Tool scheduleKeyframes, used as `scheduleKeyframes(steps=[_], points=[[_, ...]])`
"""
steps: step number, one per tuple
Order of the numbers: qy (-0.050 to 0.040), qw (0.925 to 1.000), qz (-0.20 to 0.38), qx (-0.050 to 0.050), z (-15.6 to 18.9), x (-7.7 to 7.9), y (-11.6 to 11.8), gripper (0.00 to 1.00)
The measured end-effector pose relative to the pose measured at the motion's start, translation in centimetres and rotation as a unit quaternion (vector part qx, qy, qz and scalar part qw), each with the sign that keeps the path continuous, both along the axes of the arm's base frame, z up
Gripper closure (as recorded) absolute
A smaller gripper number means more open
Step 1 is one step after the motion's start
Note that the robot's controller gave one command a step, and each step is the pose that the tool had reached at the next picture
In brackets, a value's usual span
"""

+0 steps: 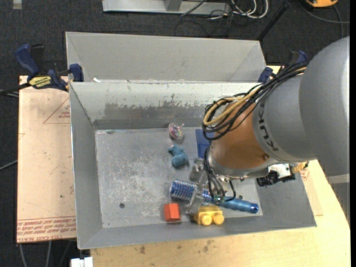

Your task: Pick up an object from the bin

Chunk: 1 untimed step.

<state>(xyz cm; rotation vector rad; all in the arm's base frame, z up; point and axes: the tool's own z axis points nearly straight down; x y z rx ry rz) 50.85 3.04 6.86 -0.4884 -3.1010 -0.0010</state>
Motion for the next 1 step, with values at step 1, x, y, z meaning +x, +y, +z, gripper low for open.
scheduleKeyframes(steps=[1], points=[[-0.0002,1.0000,0.001,0.000,-0.01,0.03,0.06,0.00]])
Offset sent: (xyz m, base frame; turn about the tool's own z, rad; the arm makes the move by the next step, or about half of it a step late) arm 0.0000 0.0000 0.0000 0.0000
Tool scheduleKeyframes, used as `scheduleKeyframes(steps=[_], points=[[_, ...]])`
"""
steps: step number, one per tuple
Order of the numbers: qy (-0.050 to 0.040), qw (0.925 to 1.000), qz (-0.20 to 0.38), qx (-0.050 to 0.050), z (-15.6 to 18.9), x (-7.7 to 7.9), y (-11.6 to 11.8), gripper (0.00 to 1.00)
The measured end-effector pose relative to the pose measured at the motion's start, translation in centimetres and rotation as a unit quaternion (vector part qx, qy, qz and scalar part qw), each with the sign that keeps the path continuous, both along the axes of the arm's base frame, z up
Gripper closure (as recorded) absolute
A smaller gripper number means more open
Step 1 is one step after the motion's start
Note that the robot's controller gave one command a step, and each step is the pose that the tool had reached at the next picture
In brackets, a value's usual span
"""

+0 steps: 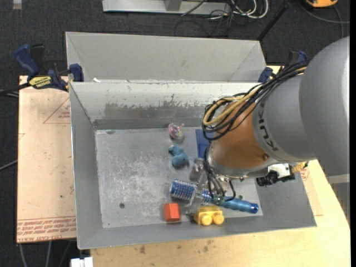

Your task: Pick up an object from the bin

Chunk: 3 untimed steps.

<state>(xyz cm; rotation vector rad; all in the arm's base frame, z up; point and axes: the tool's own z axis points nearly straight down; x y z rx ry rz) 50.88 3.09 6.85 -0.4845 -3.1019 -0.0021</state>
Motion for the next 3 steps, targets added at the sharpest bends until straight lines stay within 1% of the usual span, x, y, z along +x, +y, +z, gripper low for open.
scheduleKeyframes(steps=[1,2,3], points=[[0.0001,1.0000,0.000,0.000,0.0,0.0,0.0,1.00],[-0.0015,1.0000,0.001,0.000,1.6,0.0,0.1,1.00],[-0.0025,1.0000,0.002,0.000,5.2,0.1,0.1,1.00]])
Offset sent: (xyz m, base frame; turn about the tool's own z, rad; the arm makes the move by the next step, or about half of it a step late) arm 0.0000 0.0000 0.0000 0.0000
